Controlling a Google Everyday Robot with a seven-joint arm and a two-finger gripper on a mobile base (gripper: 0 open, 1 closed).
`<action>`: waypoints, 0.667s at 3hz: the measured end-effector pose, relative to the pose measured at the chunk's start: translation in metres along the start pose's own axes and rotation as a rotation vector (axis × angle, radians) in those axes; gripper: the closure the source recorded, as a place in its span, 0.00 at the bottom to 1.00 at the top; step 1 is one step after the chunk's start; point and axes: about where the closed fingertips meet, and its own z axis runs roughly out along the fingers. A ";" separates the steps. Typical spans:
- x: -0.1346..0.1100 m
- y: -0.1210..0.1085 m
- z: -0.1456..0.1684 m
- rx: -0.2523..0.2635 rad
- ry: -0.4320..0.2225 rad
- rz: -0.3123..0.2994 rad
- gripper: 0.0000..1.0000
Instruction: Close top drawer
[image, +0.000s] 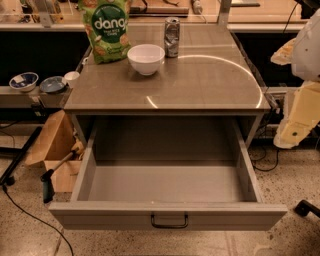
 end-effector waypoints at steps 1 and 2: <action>0.000 0.000 0.000 0.000 0.000 0.000 0.00; 0.000 0.000 0.000 0.000 0.000 0.000 0.13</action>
Offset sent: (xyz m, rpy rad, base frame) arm 0.0000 0.0000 0.0000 0.0000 0.0000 0.0000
